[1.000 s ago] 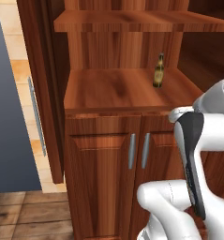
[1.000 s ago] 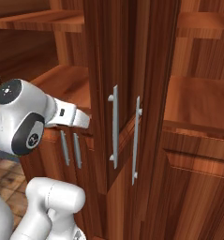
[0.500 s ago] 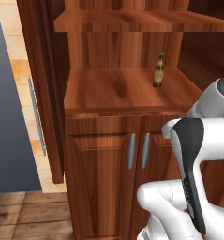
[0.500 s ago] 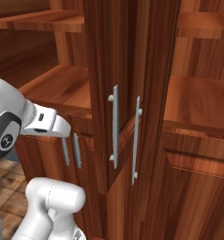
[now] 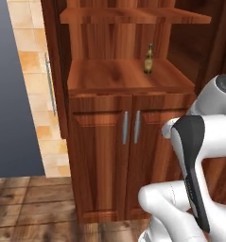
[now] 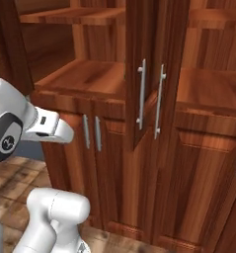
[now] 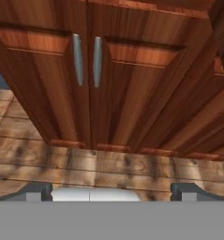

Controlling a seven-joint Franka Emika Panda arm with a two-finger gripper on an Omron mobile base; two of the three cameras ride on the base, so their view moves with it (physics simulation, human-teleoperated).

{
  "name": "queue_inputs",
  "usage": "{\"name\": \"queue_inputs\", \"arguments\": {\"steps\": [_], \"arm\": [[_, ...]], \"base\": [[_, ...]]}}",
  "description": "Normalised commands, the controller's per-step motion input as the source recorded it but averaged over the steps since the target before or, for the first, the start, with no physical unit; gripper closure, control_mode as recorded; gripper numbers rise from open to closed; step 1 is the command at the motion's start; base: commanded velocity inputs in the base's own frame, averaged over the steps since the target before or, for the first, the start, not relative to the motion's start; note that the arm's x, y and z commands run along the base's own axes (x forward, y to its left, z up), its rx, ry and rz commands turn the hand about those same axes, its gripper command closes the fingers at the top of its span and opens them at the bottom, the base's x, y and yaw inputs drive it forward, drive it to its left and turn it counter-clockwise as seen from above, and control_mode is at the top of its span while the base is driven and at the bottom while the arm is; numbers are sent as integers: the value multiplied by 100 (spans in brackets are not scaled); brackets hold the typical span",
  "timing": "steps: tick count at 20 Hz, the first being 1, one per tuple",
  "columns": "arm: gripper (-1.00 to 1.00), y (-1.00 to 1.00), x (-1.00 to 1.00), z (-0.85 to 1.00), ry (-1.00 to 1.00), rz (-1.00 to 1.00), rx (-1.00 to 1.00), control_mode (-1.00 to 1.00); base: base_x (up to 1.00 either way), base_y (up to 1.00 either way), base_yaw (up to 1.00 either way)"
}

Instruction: Sort all alcoholic drinks to one cabinet, and non-alcoholic drinks to the other.

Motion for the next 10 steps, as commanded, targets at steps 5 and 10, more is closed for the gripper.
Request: {"name": "queue_inputs", "arguments": {"steps": [5, 10], "arm": [[-100, 0, 0, 0, 0, 0, 0, 100], [-100, 0, 0, 0, 0, 0, 0, 100]], "base": [[-63, -11, -54], [-18, -17, -78]]}}
